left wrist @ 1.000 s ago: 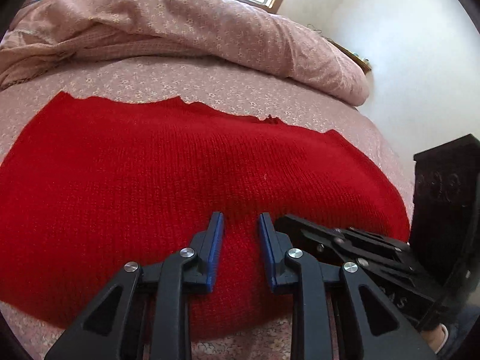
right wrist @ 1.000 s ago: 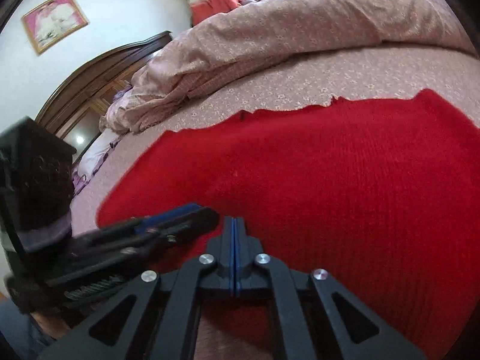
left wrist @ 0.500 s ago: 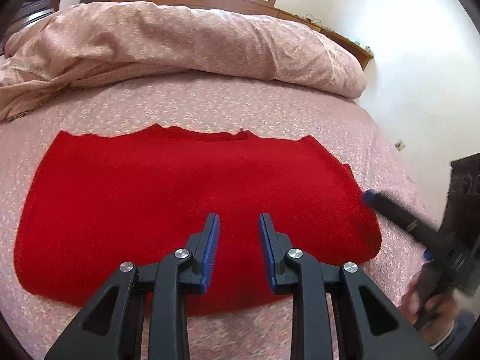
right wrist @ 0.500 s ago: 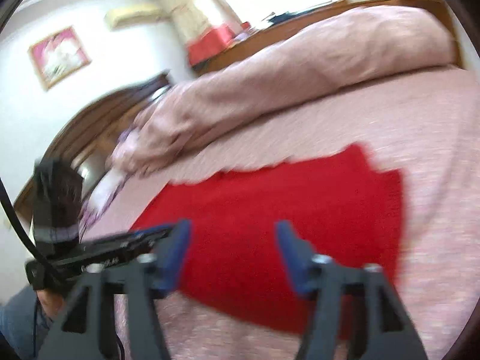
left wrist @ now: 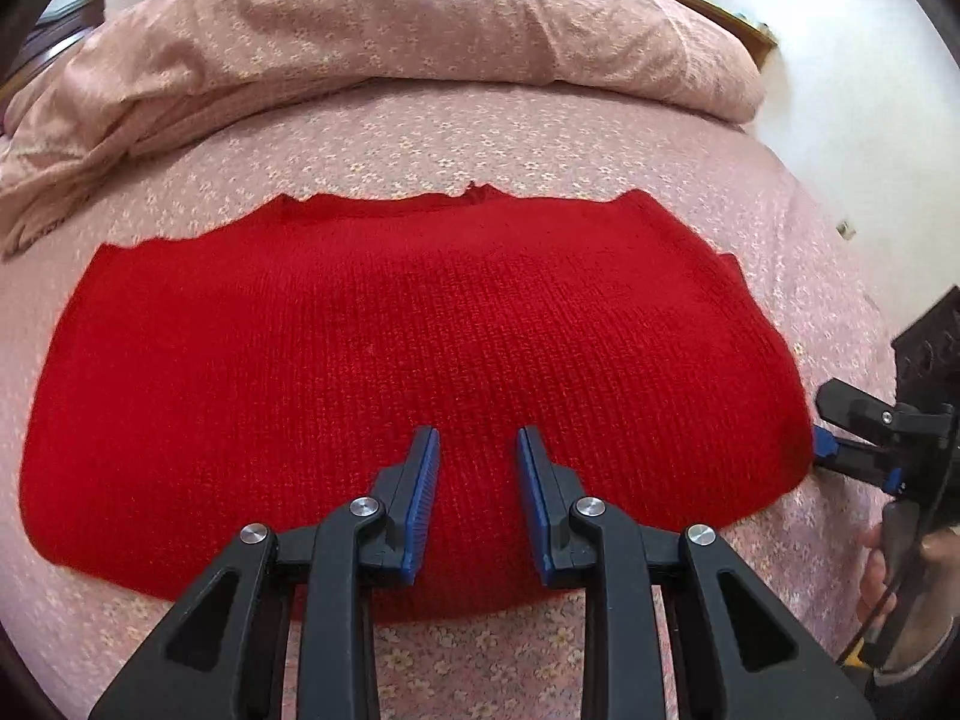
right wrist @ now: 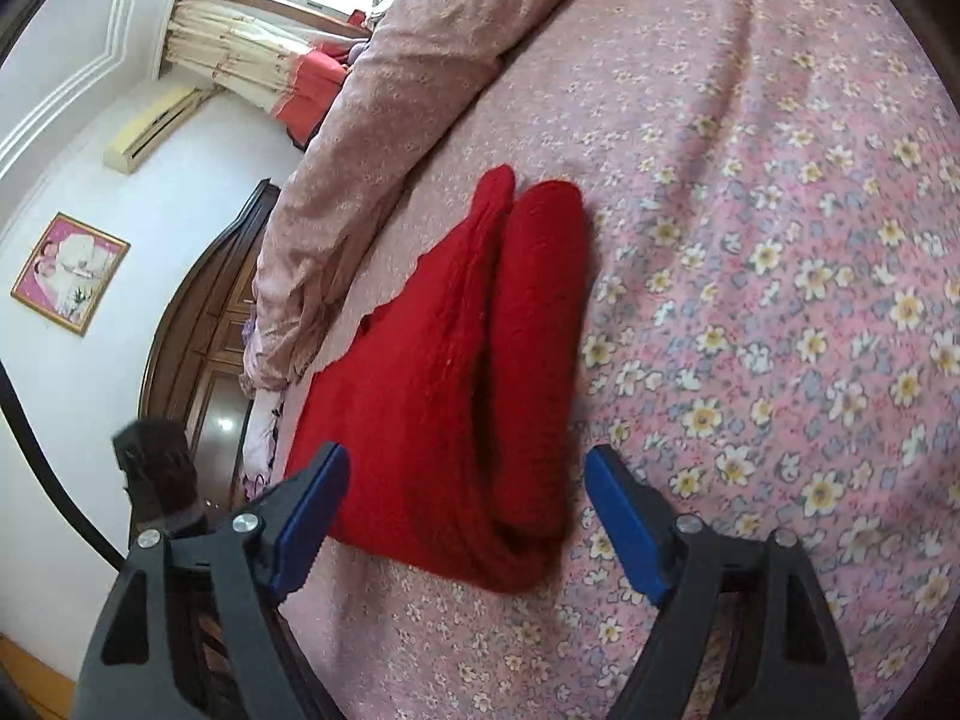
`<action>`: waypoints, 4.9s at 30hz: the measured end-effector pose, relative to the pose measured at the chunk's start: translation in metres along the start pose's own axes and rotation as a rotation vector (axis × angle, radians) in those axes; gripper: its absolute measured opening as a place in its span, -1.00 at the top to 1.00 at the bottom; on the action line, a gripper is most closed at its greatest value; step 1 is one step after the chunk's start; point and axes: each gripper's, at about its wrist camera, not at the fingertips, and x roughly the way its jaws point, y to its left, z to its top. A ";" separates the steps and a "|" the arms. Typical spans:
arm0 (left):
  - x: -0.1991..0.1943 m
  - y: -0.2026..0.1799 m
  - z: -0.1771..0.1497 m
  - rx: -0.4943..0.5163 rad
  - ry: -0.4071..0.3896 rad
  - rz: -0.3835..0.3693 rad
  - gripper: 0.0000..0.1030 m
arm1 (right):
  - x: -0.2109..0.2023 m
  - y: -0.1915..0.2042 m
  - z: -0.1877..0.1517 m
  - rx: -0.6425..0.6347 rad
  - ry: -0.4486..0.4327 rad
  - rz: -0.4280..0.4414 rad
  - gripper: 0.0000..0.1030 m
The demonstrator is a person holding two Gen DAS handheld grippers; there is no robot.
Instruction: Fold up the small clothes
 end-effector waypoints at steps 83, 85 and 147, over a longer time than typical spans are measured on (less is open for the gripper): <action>-0.072 0.335 -0.031 -0.479 -0.094 -0.132 0.77 | 0.335 0.341 -0.098 -0.514 0.058 -0.423 0.51; -0.072 0.334 -0.032 -0.480 -0.093 -0.129 0.77 | 0.336 0.341 -0.101 -0.530 0.066 -0.400 0.26; -0.055 0.267 -0.033 -0.381 -0.183 -0.230 0.41 | 0.160 0.209 -0.154 -0.866 -0.255 -1.064 -0.77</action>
